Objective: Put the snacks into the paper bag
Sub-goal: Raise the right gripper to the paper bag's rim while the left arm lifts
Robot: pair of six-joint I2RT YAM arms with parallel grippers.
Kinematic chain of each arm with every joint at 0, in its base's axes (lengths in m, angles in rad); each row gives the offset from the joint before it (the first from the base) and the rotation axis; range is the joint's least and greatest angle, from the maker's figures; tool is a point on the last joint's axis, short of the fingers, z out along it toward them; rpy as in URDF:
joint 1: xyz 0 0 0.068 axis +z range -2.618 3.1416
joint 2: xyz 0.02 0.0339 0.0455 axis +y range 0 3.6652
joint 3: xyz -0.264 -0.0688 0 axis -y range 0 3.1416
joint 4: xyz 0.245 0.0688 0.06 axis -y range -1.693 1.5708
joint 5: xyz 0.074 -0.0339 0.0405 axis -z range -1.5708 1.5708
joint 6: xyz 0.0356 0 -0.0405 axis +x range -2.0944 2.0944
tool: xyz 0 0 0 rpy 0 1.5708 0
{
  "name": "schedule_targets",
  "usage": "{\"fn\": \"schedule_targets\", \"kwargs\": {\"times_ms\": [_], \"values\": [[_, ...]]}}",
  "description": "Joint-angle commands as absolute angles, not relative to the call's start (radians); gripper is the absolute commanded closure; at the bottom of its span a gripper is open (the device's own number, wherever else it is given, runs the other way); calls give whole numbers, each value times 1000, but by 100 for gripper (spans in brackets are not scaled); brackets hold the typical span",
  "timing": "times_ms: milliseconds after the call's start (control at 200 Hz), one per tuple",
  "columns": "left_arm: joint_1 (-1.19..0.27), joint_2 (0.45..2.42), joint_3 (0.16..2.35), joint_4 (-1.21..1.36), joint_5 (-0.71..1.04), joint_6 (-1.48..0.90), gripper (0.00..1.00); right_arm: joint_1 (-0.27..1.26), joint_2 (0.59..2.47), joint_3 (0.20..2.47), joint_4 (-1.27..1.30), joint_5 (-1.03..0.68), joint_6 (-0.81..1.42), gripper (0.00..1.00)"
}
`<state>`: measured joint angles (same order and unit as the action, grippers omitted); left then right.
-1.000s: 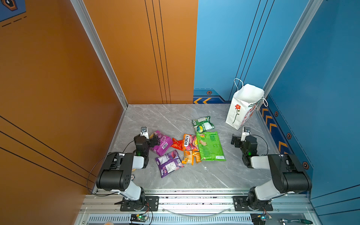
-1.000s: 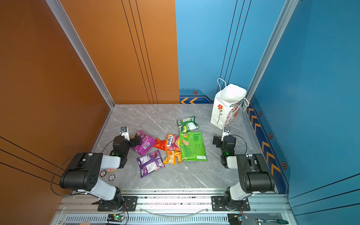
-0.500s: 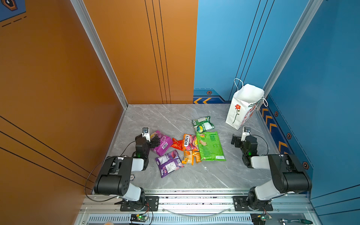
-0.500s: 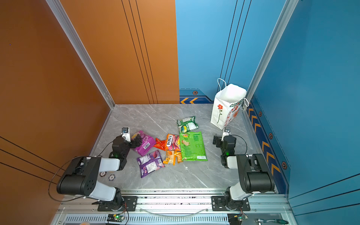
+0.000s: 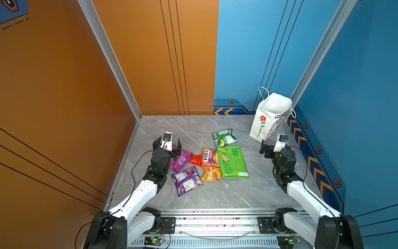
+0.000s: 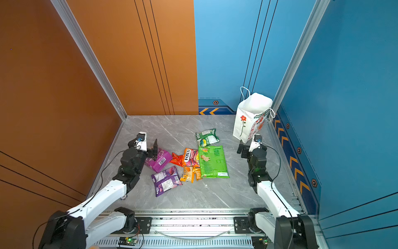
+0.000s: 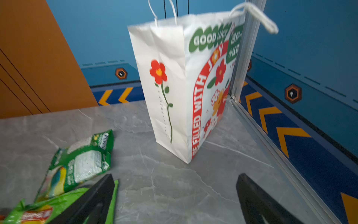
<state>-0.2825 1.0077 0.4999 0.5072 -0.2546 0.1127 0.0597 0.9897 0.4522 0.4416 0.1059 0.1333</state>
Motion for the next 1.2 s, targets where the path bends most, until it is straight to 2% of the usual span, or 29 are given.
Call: {"fn": "schedule_targets", "kwargs": {"times_ms": [0, 95, 210, 265, 491, 641, 771, 866, 916, 1196], "values": [[-286, 911, 573, 262, -114, -6, 2, 63, 867, 547, 151, 113, 318, 0], [-288, 878, 645, 150, -14, -74, 2, 23, 818, 631, -63, 119, 502, 0], [-286, 868, 746, -21, -35, -207, 2, -106, 819, 685, -127, -159, 603, 0], [-280, 850, 778, -95, -97, -292, 2, -142, 816, 694, -141, -214, 640, 0], [-223, 756, 833, -291, -124, -470, 2, -162, 802, 787, -288, -182, 603, 0], [-140, 727, 839, -271, 112, -498, 2, -160, 852, 933, -436, -124, 597, 0], [-134, 728, 825, -199, 331, -425, 2, -159, 981, 1171, -624, -87, 571, 0], [-137, 742, 834, -225, 329, -403, 2, -161, 1088, 1327, -719, -48, 542, 0], [-138, 740, 831, -238, 315, -376, 2, -164, 1154, 1408, -760, -32, 525, 5], [-140, 696, 831, -302, 253, -329, 2, -178, 1463, 1712, -834, 17, 553, 6]]}}
